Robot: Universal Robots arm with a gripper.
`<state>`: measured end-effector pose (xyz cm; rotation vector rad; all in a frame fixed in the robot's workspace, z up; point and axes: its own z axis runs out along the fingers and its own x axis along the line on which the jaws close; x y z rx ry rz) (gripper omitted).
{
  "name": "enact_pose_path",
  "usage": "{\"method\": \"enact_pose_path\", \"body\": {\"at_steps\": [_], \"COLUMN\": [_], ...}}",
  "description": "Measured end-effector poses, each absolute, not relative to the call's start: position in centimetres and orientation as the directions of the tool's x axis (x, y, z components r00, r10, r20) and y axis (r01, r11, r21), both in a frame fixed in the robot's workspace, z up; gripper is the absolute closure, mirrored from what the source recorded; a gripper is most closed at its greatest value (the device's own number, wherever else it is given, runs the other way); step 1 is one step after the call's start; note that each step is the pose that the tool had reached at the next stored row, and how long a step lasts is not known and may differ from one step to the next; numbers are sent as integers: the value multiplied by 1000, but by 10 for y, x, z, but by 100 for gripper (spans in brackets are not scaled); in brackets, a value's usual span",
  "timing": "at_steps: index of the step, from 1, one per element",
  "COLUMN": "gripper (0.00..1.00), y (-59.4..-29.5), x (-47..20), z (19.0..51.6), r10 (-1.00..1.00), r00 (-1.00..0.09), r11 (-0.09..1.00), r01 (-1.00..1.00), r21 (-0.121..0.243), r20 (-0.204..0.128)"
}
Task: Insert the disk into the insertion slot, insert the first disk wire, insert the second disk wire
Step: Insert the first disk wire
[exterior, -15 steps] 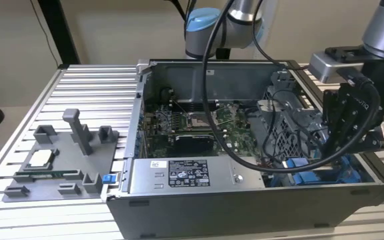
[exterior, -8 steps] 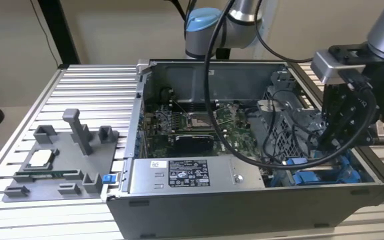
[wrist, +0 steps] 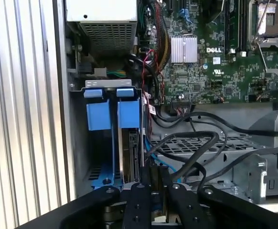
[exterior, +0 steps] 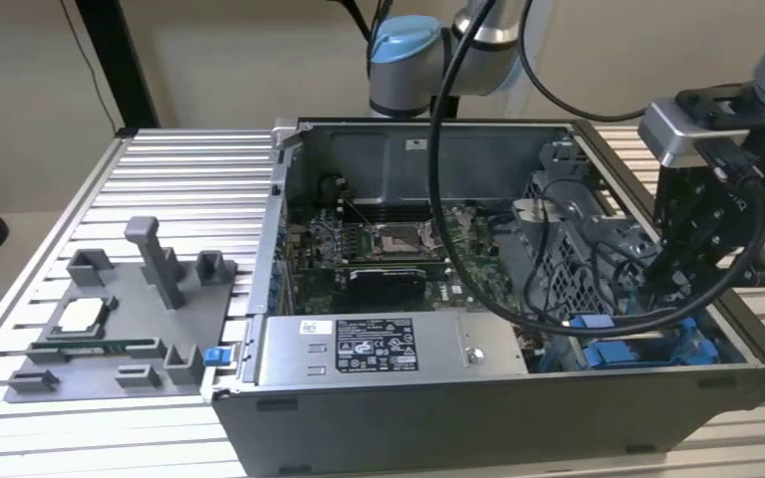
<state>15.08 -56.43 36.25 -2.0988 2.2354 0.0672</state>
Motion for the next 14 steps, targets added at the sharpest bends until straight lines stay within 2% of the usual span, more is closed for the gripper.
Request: {"method": "enact_pose_path", "body": {"at_steps": [4, 8, 14], "gripper": [100, 100, 100], "y": [-568, -580, -580], "x": [151, 152, 152], "z": [362, 362, 351], "r10": [-993, -993, -993], "r00": [-62, -63, -63], "r11": [64, 65, 65], "r01": [-998, -998, -998], "r21": [-19, -15, -16], "r20": [-99, -99, -95]}}
